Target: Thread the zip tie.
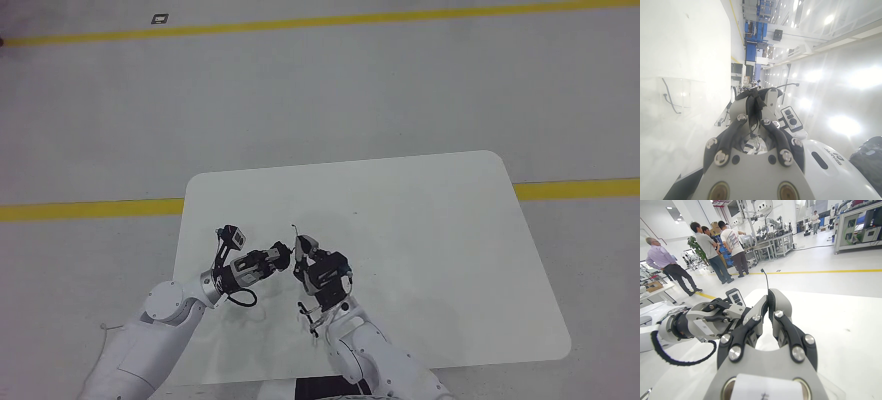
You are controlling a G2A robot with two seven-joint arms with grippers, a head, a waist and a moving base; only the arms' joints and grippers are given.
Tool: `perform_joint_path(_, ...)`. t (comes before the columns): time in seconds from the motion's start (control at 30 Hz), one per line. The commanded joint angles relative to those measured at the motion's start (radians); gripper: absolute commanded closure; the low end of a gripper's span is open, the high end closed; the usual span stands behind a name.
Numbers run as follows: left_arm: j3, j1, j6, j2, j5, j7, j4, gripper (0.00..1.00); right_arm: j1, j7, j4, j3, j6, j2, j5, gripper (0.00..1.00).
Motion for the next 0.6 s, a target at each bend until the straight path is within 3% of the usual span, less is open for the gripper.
perform_joint_path(0.0, 0.0, 0.0, 0.0, 0.0, 0.0, 0.0, 0.0, 1.0, 0.0, 0.001, -0.001, -0.003, -0.002, 0.002, 0.001, 1.0)
perform_joint_path(0.57, 0.0, 0.0, 0.0, 0.0, 0.0, 0.0, 0.0, 1.0, 0.011, 0.012, 0.011, -0.02, -0.019, 0.012, 0.026, 1.0)
